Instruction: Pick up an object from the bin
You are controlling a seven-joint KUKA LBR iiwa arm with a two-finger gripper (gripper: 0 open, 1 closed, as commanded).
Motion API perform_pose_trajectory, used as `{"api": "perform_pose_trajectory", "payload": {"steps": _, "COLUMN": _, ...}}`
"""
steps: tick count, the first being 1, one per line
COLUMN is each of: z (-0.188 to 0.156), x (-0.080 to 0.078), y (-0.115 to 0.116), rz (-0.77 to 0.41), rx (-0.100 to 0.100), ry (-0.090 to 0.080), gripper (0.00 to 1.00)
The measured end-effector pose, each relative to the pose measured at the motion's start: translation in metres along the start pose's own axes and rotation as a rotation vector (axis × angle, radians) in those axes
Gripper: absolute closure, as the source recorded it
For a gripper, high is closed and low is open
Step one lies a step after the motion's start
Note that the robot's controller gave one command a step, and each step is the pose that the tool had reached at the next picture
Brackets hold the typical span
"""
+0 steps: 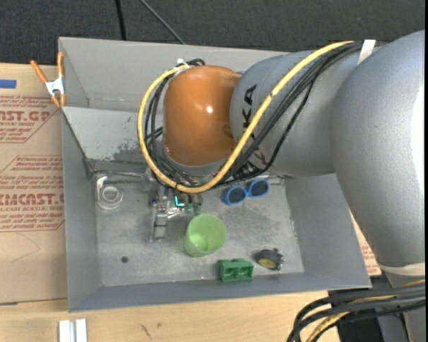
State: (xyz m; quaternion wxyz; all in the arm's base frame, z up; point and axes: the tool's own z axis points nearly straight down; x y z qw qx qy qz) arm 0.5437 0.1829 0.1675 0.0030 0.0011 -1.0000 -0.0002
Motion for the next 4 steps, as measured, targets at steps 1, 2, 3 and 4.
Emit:
{"api": "perform_pose_trajectory", "payload": {"steps": 1, "z": 0.022, "x": -0.012, "y": -0.051, "rz": -0.207, "rx": 0.002, "ry": -0.006, "gripper": 0.0}}
{"api": "perform_pose_trajectory", "payload": {"steps": 2, "z": 0.069, "x": -0.037, "y": -0.078, "rz": -0.178, "rx": -0.001, "ry": -0.011, "gripper": 0.0}}
{"api": "perform_pose_trajectory", "payload": {"steps": 3, "z": 0.071, "x": -0.037, "y": -0.079, "rz": -0.176, "rx": -0.002, "ry": -0.009, "gripper": 1.0}}
{"api": "perform_pose_trajectory", "payload": {"steps": 4, "z": -0.112, "x": -0.05, "y": -0.095, "rz": -0.187, "rx": 0.001, "ry": -0.019, "gripper": 1.0}}
